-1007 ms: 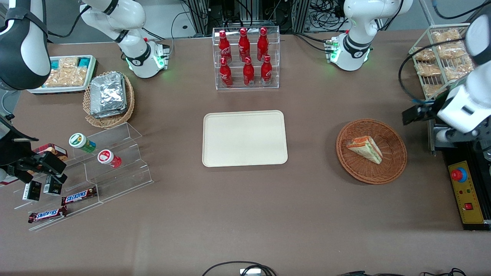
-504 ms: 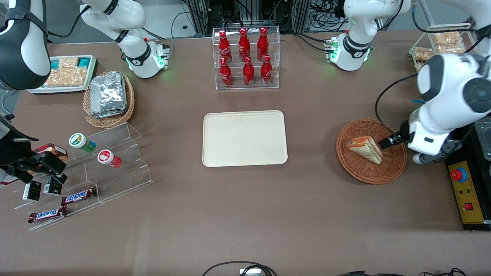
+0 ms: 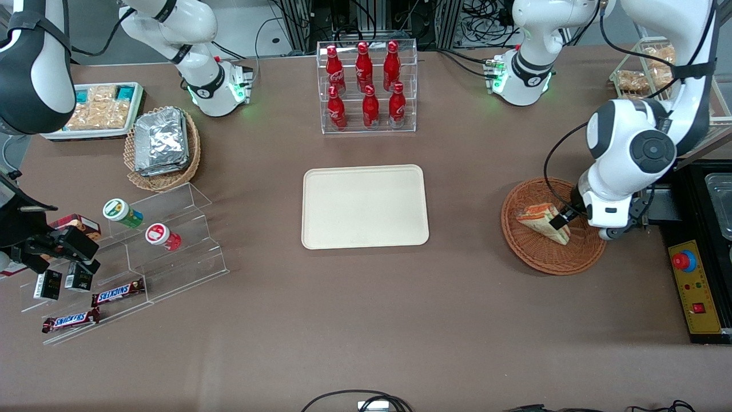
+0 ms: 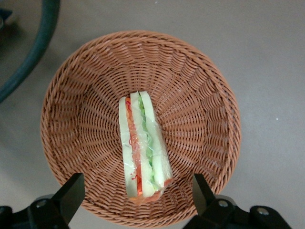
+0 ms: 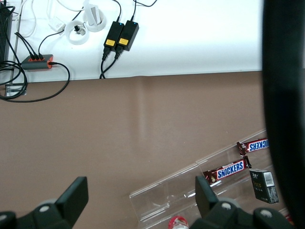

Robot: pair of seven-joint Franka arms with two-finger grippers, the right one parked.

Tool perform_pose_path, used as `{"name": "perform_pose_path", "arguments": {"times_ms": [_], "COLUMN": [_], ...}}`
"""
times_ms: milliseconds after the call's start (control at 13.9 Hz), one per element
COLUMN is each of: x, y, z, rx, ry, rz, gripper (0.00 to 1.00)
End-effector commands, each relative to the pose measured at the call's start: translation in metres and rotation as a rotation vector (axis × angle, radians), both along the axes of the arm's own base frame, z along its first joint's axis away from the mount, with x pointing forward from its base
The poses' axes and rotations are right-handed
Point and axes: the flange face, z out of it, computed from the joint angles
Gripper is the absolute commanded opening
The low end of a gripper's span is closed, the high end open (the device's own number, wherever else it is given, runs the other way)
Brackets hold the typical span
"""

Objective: Place sandwich from basket to tray
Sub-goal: 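Move the open left gripper down over the sandwich in the wicker basket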

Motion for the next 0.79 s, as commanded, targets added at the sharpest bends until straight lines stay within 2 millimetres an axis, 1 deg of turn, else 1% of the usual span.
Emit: {"name": "perform_pose_path", "arguments": {"times_ms": [0,432,719], "x": [-0.012,-0.027,-0.033], "y": [-0.004,-0.004,-0.004], "z": [-0.015,-0.063,-0.085], "rx": [0.008,-0.017,-0.029], "ry": [-0.041,-0.084,-0.091], "rz": [0.072,0.171,0.206], "gripper": [1.0,1.0,1.0]}}
